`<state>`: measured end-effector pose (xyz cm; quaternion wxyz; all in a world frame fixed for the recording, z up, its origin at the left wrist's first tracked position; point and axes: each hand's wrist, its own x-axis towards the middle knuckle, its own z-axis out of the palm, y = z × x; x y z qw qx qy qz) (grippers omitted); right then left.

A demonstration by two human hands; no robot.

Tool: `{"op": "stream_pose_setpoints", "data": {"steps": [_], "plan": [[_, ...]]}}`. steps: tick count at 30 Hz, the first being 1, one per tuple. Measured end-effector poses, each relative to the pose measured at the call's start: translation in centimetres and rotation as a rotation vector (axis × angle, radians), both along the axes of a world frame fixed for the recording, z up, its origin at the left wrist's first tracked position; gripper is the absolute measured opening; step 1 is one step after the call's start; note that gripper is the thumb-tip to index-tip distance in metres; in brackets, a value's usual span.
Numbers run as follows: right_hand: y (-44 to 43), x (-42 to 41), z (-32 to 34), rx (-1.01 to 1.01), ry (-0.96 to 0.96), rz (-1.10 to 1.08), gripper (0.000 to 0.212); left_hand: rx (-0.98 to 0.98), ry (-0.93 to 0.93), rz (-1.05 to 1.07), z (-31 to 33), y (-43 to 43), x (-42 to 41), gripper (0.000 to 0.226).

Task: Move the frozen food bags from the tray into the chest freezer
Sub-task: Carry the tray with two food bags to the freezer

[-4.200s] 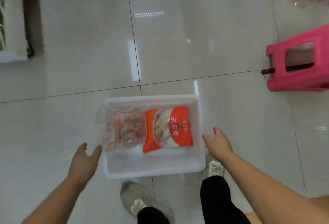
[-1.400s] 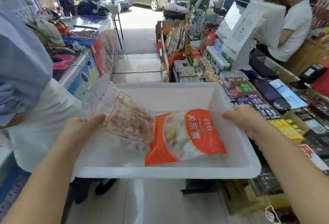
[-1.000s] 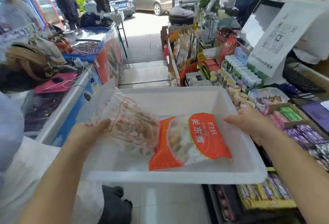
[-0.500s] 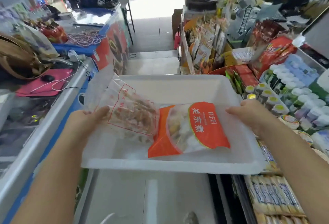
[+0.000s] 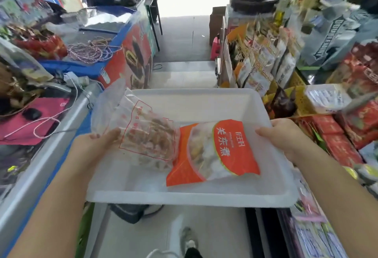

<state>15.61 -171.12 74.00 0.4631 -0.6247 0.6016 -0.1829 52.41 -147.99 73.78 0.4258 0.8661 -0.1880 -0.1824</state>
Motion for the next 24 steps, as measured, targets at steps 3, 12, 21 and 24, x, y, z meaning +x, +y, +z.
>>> {"op": "stream_pose_setpoints", "data": {"steps": [3, 12, 21, 24], "plan": [[-5.7, 4.2, -0.7, 0.011, -0.010, -0.003, 0.009, 0.032, 0.027, -0.023, -1.0, -5.9, 4.5, 0.052], [-22.6, 14.4, -1.1, 0.065, -0.044, 0.021, 0.014, 0.008, 0.049, 0.011, -2.0, -21.6, 14.3, 0.047], [-42.5, 22.4, -3.6, 0.063, -0.075, 0.088, 0.010, -0.006, 0.051, 0.066, -3.2, -38.5, 21.2, 0.058], [-48.0, 25.2, -3.3, 0.071, -0.060, 0.116, 0.012, -0.015, 0.046, 0.082, -2.8, -43.6, 23.4, 0.046]]}}
